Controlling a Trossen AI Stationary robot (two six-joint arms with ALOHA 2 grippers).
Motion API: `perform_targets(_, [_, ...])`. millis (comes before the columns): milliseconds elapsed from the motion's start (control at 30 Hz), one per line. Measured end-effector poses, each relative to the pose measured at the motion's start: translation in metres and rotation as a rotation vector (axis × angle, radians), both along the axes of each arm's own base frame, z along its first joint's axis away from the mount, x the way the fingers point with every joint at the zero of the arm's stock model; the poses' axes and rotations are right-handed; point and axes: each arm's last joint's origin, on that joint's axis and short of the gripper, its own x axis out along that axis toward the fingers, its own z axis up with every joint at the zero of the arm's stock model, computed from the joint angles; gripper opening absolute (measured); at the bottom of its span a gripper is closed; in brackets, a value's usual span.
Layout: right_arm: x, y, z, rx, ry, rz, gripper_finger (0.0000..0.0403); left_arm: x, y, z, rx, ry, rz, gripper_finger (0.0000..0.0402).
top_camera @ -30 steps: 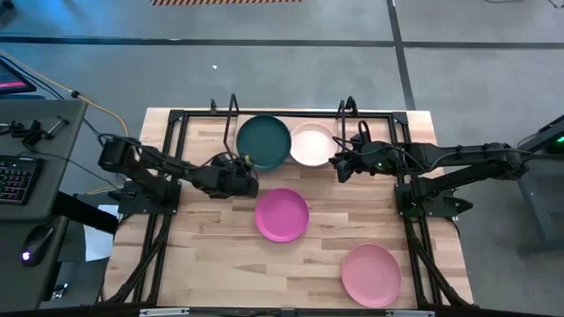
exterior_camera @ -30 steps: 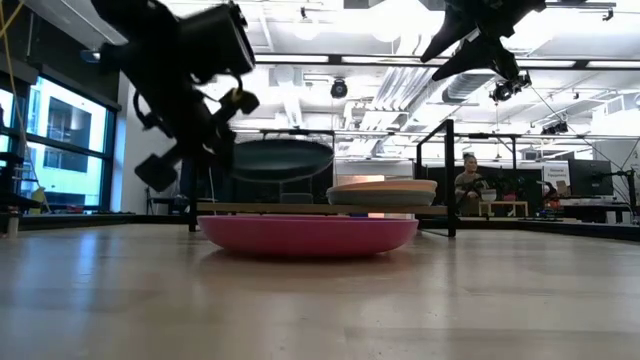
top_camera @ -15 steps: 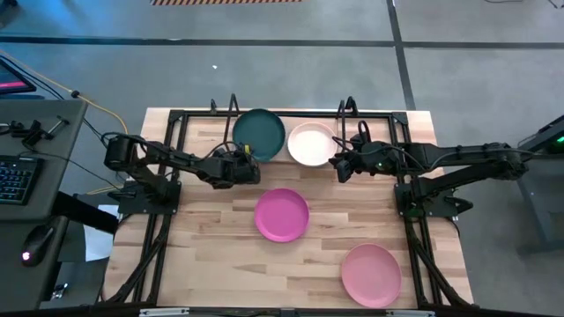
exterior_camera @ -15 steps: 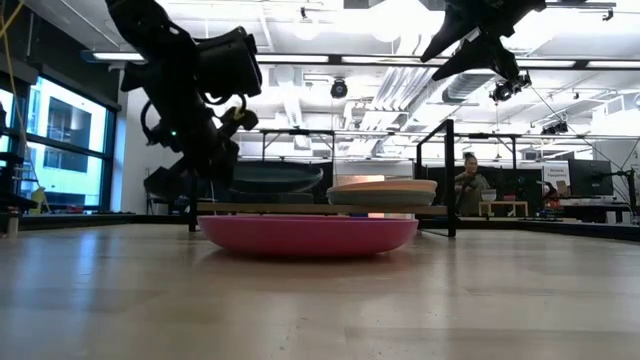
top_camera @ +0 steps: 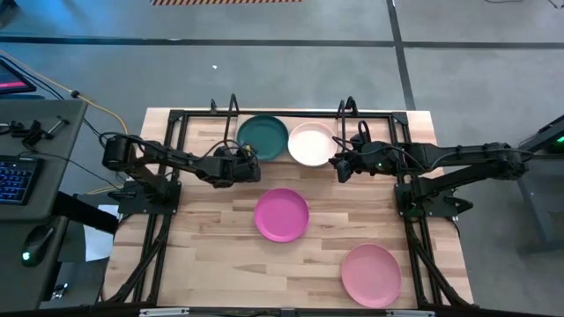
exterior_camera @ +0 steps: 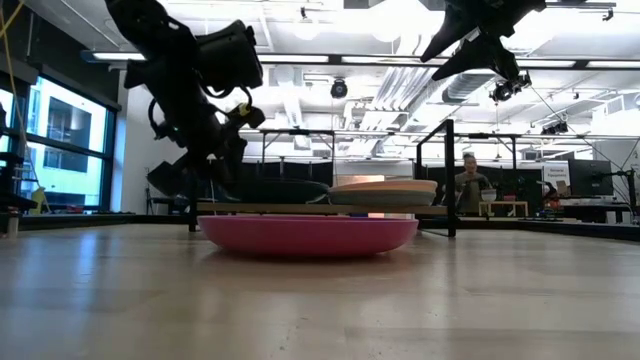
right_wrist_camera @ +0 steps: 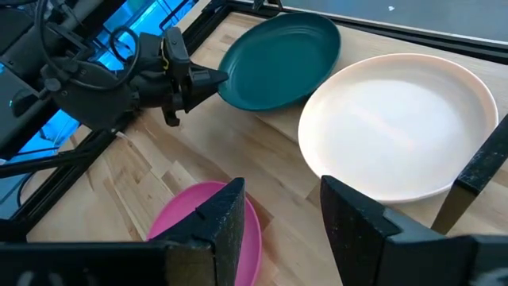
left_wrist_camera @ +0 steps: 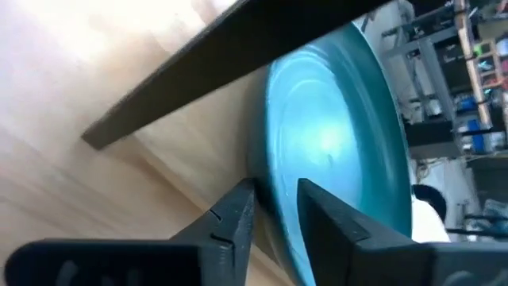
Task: Place and stack plates onto a shelf
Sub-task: Put the dark green plate on the shelf, then stack the pink plate on top of the dark green plate on the shelf
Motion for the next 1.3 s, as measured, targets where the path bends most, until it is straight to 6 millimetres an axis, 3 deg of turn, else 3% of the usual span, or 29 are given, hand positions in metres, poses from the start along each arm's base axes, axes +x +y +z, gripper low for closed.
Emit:
perform_targets(533, [0.0, 0.0, 0.0, 0.015, -0.009, -0.013, 0.0147, -0.003, -0.006, 0.004, -0.097, 0.09, -0.147, 0.0166])
perform_targets(933, [0.0, -0.001, 0.0, 0.002, -0.007, -0.028, 0.0147, -0.024, -0.012, 0.047, 0.039, 0.095, -0.208, 0.0175])
perform_targets(1033, [0.0, -0.001, 0.0, 0.001, -0.007, -0.028, 0.0147, -0.022, -0.014, 0.06, 0.106, 0.114, -0.322, 0.0175])
perform_targets(1300, [0.0, -0.001, 0.0, -0.001, -0.006, -0.031, 0.0147, -0.018, -0.034, 0.1, 0.341, 0.17, -0.871, 0.0175])
